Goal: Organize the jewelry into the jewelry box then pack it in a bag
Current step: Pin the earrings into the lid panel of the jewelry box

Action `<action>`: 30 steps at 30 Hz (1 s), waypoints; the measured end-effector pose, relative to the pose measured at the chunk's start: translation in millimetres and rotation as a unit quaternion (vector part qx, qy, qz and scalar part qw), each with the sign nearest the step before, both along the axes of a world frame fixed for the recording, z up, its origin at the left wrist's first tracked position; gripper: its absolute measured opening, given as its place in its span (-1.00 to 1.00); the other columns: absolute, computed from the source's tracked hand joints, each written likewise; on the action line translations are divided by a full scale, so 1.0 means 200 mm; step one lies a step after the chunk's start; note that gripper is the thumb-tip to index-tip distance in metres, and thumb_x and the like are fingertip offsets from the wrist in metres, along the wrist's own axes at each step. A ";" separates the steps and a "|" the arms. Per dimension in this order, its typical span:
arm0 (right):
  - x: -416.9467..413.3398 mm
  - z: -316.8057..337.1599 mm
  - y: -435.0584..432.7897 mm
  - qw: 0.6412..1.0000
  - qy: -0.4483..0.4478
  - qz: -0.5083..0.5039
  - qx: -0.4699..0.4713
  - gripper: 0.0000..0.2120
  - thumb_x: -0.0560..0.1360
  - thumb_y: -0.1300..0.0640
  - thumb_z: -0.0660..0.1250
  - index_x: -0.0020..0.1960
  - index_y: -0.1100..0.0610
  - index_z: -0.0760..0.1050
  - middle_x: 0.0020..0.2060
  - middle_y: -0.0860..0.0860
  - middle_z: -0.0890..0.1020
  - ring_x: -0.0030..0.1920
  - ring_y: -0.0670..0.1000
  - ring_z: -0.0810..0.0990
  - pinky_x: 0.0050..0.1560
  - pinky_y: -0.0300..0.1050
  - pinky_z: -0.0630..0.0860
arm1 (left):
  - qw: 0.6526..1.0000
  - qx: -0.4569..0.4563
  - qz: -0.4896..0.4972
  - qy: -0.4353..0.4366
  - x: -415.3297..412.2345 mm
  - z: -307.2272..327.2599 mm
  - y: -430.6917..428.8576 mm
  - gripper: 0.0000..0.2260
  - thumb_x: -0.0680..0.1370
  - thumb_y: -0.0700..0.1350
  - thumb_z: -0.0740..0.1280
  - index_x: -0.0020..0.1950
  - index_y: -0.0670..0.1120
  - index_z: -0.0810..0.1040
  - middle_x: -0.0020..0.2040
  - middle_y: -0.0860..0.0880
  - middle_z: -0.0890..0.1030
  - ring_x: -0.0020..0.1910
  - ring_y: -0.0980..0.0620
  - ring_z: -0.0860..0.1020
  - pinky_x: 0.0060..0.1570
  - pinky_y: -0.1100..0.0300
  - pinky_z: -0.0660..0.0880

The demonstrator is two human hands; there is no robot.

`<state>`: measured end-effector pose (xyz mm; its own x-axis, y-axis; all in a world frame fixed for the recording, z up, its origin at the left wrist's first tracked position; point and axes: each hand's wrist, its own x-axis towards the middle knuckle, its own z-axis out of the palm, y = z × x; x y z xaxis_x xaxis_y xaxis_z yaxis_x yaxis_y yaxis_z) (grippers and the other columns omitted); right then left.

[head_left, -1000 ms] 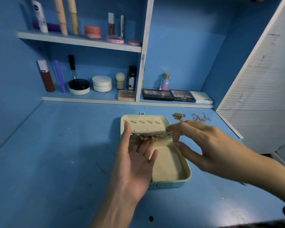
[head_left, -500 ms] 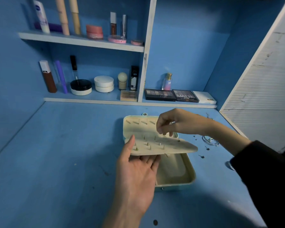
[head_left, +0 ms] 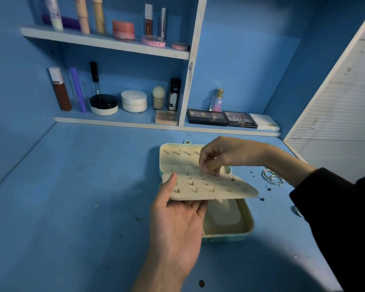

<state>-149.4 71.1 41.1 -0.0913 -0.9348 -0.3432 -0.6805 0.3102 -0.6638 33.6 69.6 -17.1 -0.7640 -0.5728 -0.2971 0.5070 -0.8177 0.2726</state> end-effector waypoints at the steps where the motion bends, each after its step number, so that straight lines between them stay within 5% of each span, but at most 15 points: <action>1: 0.00 0.00 0.00 1.000 0.004 0.000 0.001 -0.86 0.47 0.38 0.30 -0.17 0.20 0.57 -0.35 -0.01 0.62 -0.35 -0.05 0.56 -0.21 -0.27 0.50 | 1.000 -0.002 0.000 0.000 0.00 0.00 0.00 -0.59 0.49 -0.01 0.25 0.31 -0.11 0.52 0.18 -0.14 0.61 0.25 -0.08 0.53 0.35 0.00 0.32; 19: 0.02 0.02 -0.02 0.999 0.046 0.015 0.016 -0.90 0.47 0.38 0.29 -0.10 0.29 0.58 -0.35 0.01 0.62 -0.37 -0.07 0.57 -0.25 -0.32 0.49 | 1.000 -0.019 -0.006 0.008 0.00 -0.01 0.00 -0.58 0.51 -0.01 0.23 0.33 -0.10 0.49 0.22 -0.14 0.59 0.29 -0.09 0.49 0.37 -0.02 0.30; 30: 0.04 0.01 -0.01 0.990 0.129 0.053 -0.001 -0.90 0.45 0.27 0.36 -0.16 0.10 0.60 -0.30 -0.05 0.65 -0.36 -0.13 0.58 -0.29 -0.39 0.44 | 1.000 -0.027 -0.004 0.004 0.01 -0.01 0.00 -0.59 0.52 -0.01 0.22 0.33 -0.09 0.50 0.21 -0.13 0.60 0.29 -0.09 0.50 0.37 0.00 0.31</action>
<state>-141.4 68.3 43.5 -0.0774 -0.9443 -0.3198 -0.8565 0.2271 -0.4634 35.6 69.7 -18.9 -0.7707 -0.5819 -0.2595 0.5028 -0.8056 0.3132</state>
